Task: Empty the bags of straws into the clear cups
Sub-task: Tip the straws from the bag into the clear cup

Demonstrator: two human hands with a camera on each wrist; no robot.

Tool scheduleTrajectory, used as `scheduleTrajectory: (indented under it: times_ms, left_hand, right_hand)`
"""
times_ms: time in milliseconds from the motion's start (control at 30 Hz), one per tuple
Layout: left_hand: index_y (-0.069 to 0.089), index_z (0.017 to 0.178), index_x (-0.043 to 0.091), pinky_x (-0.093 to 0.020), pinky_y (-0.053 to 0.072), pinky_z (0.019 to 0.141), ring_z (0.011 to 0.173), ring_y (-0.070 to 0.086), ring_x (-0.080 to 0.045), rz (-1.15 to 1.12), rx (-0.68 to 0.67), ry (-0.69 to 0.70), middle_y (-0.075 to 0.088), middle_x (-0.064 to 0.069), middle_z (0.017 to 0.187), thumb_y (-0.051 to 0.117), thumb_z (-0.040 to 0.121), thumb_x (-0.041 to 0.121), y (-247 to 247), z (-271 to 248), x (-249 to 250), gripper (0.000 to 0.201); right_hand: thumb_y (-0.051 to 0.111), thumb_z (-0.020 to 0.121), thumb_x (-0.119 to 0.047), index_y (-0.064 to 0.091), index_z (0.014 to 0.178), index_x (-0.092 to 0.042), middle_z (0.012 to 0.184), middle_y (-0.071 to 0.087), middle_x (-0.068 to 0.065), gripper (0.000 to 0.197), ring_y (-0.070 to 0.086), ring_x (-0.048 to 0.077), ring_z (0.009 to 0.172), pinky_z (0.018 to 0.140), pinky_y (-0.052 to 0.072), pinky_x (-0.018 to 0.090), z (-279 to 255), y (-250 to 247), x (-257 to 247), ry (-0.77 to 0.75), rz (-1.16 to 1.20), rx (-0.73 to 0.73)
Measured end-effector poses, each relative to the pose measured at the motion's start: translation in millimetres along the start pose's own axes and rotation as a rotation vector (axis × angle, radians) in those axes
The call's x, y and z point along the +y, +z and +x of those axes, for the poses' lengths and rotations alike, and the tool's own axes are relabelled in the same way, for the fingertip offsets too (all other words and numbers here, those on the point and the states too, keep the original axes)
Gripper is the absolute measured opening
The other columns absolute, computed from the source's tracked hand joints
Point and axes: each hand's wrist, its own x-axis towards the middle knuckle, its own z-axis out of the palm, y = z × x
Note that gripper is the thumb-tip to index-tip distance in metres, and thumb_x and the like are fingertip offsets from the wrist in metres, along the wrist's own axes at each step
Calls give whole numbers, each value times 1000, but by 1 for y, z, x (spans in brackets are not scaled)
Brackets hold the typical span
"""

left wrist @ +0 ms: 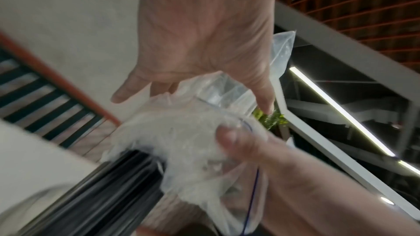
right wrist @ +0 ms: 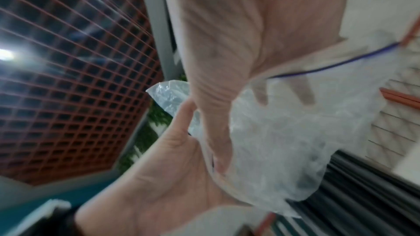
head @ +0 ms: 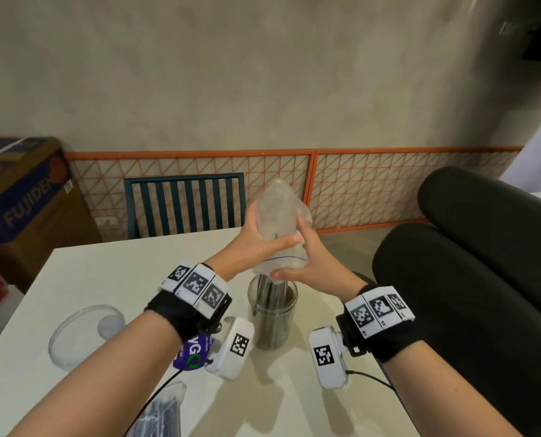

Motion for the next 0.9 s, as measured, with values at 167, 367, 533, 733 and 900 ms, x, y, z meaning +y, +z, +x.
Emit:
scheduleTrajectory:
  times_ms: [167,367,533,733,900]
  left_hand:
    - [-2,145,35,-40,35,107,133,34,-19,28,6,86,26,-1,149,76,73,36,-4,-3,18,106]
    - [25,146,23,-28,32,103,131,39,-14,-12,188,172,41,2,143,43,95,9,-15,7,51,56]
    - [53,118,27,-33,47,92,108,60,-18,-346,232,106,65,2,110,33,100,15,-15,-8,58,29]
    - [61,89,22,-52,40,102,113,55,-38,-680,175,69,59,-26,119,38,99,15,-2,-33,63,26]
    - [56,102,17,-35,51,73,104,56,-35,-786,47,65,56,-22,113,32,99,19,-2,-35,61,24]
  right_hand:
    - [78,66,-40,-3,147,-41,154,14,-18,114,18,8,143,118,19,46,-4,-13,-22,-75,13,30]
    - [73,76,-33,6,148,-37,154,19,-11,98,21,3,136,110,20,24,-14,-37,-60,-56,-37,11]
    - [56,87,-45,12,148,-22,152,25,2,78,36,14,132,100,42,32,-29,-42,-48,154,68,419]
    - [57,92,-25,47,125,-4,117,50,17,41,60,18,69,59,55,29,-42,-42,-35,343,795,319]
    - [59,88,-39,48,107,-16,89,59,5,32,58,15,67,76,58,48,-45,-48,-39,383,702,331]
